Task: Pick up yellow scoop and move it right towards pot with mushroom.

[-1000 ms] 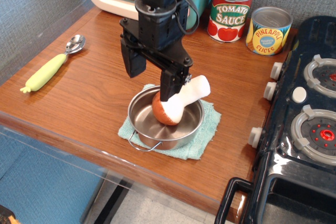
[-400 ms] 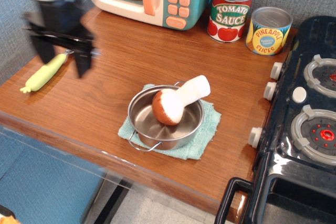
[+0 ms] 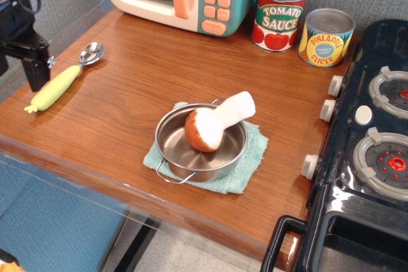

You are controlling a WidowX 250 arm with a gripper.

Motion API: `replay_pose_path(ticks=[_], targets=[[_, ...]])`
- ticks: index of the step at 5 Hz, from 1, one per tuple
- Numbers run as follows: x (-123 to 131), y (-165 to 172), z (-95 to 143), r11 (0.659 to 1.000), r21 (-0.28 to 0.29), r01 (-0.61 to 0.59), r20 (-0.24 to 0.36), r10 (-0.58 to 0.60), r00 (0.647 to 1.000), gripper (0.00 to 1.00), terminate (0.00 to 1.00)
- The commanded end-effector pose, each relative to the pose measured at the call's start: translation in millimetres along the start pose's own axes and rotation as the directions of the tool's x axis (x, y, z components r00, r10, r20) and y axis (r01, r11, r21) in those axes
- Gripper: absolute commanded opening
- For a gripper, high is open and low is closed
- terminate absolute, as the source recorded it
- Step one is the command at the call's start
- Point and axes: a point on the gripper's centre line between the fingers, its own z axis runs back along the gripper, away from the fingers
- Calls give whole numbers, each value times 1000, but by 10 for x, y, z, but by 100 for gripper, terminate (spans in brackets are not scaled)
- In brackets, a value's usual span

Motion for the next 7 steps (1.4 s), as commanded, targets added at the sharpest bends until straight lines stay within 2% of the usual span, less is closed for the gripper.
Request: replay_pose_path(ticks=[1, 2, 4, 5, 6, 7], targets=[[219, 36, -148, 1000, 9, 27, 18, -27, 999, 100, 0], [364, -113, -216, 998, 2, 62, 29, -62, 998, 100, 0], [378, -138, -382, 999, 0, 55, -1, -55, 999, 100, 0], [356, -152, -482, 999, -15, 42, -2, -42, 999, 0, 0], [378, -174, -384, 999, -14, 48, 24, -47, 999, 0, 0], [451, -281, -168, 999, 8, 39, 37, -39, 999, 0, 0]])
